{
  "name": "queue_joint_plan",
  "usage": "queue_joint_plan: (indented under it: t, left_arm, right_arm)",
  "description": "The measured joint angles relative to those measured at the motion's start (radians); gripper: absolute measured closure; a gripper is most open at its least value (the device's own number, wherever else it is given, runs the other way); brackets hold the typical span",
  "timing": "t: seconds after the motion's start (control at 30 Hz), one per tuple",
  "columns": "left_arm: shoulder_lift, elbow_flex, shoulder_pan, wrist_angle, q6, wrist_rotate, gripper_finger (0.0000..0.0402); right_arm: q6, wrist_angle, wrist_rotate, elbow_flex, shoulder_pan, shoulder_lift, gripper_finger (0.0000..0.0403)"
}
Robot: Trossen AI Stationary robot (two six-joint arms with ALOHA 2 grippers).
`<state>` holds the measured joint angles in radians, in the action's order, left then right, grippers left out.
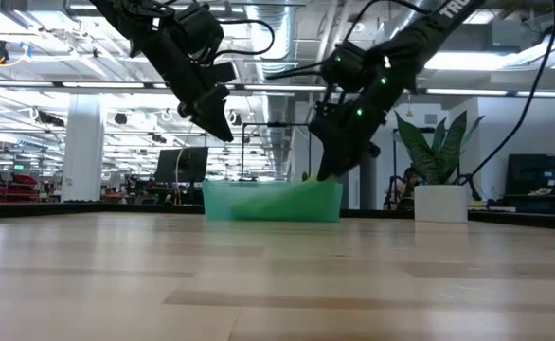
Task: Roll microfiber towels into tight, uniform cylinder then place into a basket
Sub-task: Put the green microfiber cloth into the bin, then return to Home Position
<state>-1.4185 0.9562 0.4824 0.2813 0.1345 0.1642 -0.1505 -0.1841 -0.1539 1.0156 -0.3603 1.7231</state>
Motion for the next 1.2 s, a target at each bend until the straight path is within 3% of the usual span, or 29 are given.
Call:
queue_joint_plan:
  t: [0.3, 0.67, 0.8, 0.93, 1.2]
  left_arm:
    - [0.0, 0.0, 0.001, 0.0, 0.0, 0.0, 0.0269]
    - [0.049, -0.012, 0.002, 0.035, 0.002, 0.007, 0.0269]
    - [0.141, -0.085, -0.004, 0.032, -0.022, 0.005, 0.0269]
    - [0.277, -0.234, -0.027, -0.047, -0.068, -0.006, 0.0269]
    - [0.618, -0.529, -0.139, -0.208, -0.165, -0.092, 0.0269]
  right_arm:
    - [0.0, -0.28, -0.003, 0.153, 0.014, -0.004, 0.0188]
    - [0.047, -0.259, -0.008, 0.163, 0.05, -0.026, 0.02]
    - [0.07, -0.283, -0.071, 0.153, 0.115, -0.118, 0.0212]
    - [0.1, -0.288, -0.167, 0.097, 0.196, -0.249, 0.0219]
    - [0.072, -0.204, -0.169, -0.106, 0.329, -0.528, 0.0219]
